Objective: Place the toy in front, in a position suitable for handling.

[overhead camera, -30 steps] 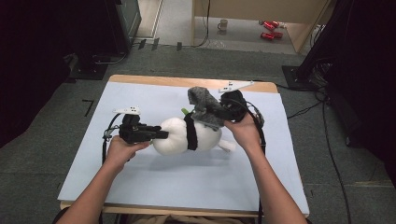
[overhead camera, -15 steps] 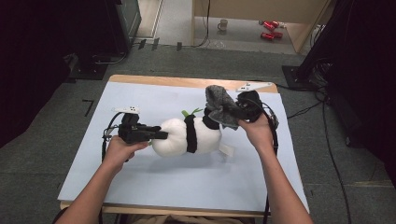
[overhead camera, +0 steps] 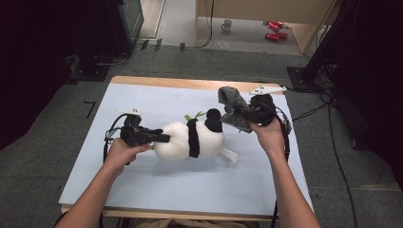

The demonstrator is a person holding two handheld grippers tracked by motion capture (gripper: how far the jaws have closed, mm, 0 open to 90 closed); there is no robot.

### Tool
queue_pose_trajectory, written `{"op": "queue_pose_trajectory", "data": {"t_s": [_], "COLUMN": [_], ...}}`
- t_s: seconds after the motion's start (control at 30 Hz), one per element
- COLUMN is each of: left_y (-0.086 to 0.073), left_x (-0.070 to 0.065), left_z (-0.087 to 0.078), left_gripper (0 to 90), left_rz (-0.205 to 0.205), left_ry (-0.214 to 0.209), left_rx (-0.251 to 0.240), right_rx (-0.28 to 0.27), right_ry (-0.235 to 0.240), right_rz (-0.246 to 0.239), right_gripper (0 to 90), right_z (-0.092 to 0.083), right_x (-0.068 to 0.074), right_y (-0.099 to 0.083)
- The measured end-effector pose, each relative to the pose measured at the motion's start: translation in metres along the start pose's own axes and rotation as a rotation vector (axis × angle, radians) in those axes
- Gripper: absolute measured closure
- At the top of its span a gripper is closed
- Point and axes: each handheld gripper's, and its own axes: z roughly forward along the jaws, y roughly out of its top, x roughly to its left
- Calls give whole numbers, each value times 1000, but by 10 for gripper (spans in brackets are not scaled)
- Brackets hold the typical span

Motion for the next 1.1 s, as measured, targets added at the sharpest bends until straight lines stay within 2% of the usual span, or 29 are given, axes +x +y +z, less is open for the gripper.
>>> {"op": "queue_pose_trajectory", "data": {"t_s": [0.13, 0.2, 0.37, 0.43, 0.57, 0.67, 0.8, 0.9, 1.0, 1.1], "left_y": [-2, -3, -4, -4, -6, -7, -9, -9, -10, -9], "left_x": [-1, 0, -1, -3, -9, -16, -21, -25, -29, -29], "left_z": [0, 0, 0, -1, -6, -8, -8, -9, -10, -10], "left_gripper": [625, 582, 457, 394, 382, 415, 479, 559, 678, 770], "left_rz": [41, 65, 124, 147, 234, 300, 377, 429, 475, 461], "left_ry": [56, 67, 115, 149, 243, 316, 353, 353, 336, 297], "left_rx": [6, 13, -20, -41, -93, -128, -139, -140, -148, -129], "right_rx": [-15, -19, -31, -35, -46, -52, -54, -54, -56, -54], "right_ry": [17, 25, 46, 55, 62, 68, 70, 72, 76, 77], "right_rz": [-19, -30, -62, -74, -92, -103, -109, -112, -117, -116], "right_gripper": [785, 785, 784, 784, 784, 784, 783, 784, 783, 783], "right_z": [-1, -2, -3, -3, -3, -4, -5, -5, -4, -4], "right_x": [9, 12, 24, 29, 34, 38, 41, 43, 44, 45], "right_y": [3, 4, 9, 10, 13, 15, 16, 16, 16, 17]}}
